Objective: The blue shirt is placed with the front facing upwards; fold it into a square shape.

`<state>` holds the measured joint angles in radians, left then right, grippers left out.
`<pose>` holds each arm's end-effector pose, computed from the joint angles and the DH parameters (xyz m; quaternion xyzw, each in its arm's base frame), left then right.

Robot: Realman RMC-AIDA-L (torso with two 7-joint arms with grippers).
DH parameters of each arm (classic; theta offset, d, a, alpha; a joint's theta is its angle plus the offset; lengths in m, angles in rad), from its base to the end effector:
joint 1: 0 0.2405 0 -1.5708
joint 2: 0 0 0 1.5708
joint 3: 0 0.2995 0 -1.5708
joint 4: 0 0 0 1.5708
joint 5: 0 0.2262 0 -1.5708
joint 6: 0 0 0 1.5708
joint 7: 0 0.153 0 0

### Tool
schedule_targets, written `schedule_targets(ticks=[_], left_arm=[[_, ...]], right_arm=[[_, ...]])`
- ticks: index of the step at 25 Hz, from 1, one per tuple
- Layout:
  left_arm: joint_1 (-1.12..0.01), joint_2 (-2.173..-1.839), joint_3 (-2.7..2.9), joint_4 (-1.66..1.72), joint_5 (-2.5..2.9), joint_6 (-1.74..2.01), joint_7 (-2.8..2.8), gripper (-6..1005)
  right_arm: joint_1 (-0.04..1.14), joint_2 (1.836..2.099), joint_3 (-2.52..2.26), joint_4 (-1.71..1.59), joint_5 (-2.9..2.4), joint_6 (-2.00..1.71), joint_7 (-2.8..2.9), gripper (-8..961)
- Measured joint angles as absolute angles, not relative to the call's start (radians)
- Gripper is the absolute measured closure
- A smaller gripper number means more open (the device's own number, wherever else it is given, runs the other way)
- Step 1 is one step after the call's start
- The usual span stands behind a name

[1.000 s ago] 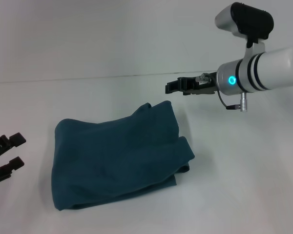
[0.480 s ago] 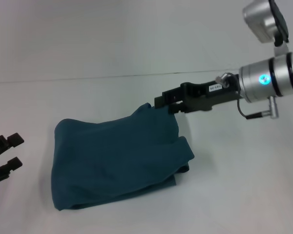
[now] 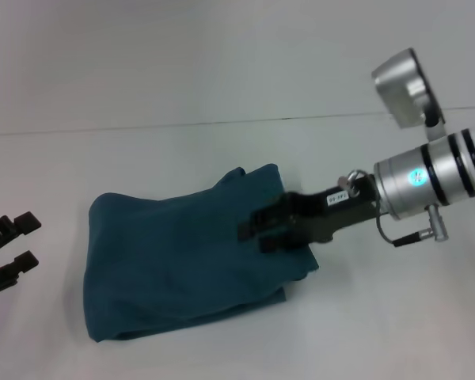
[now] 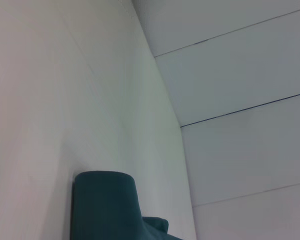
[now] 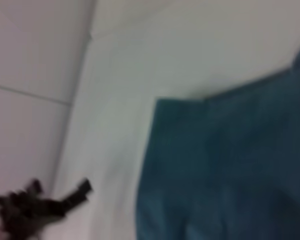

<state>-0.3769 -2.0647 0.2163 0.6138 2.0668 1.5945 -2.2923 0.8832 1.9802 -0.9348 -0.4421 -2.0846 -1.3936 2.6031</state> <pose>-0.3915 0.3121 0.0260 -0.5867 -0.6873 -0.4136 0.1113 0.2197 0.4427 -0.0566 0.7606 -0.6398 -0.1096 0.0134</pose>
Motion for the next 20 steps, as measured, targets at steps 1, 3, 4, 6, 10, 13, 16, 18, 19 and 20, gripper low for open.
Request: schedule_targets(ticks=[1,3,4,6,10,13,16,18,19,20], left_arm=[[-0.377,-2.065,0.216,0.614,2.066,1.595,-2.292,63],[-0.376,-2.065,0.216,0.614,2.066,1.595,-2.293,63],[-0.376,-2.065,0.216,0.614,2.065,1.595,-2.293,63],[-0.375,-2.065,0.216,0.613,2.065,1.594,-2.293,63],[-0.374,-2.065,0.216,0.614,2.065,1.593,-2.293,62],[-0.375,-2.065,0.216,0.614,2.065,1.594,-2.293,62],[-0.375,-2.065,0.216,0.614,2.065,1.599,-2.293,62],[-0.372,-2.064,0.216,0.614,2.065,1.601,-2.292,62],[-0.371,-2.064,0.216,0.615,2.065,1.601,-2.292,62],[-0.369,-2.063,0.216,0.617,2.065,1.604,-2.29,62]], right_arm=[[0.889,1.984,-0.94,-0.439,-2.111,-1.394,2.614,344],[0.899,1.99,-0.948,-0.438,-2.17,-1.393,2.638,341],[0.901,1.992,-0.95,-0.438,-2.197,-1.392,2.647,339],[0.902,1.992,-0.952,-0.44,-2.247,-1.389,2.665,336],[0.892,1.98,-0.941,-0.46,-2.271,-1.394,2.675,329],[0.883,1.969,-0.921,-0.503,-2.249,-1.425,2.674,325],[0.874,1.96,-0.879,-0.562,-2.223,-1.485,2.669,320],[0.868,1.949,-0.846,-0.591,-2.21,-1.52,2.665,317],[0.864,1.943,-0.833,-0.609,-2.203,-1.534,2.655,315],[0.859,1.937,-0.823,-0.625,-2.194,-1.544,2.638,314]])
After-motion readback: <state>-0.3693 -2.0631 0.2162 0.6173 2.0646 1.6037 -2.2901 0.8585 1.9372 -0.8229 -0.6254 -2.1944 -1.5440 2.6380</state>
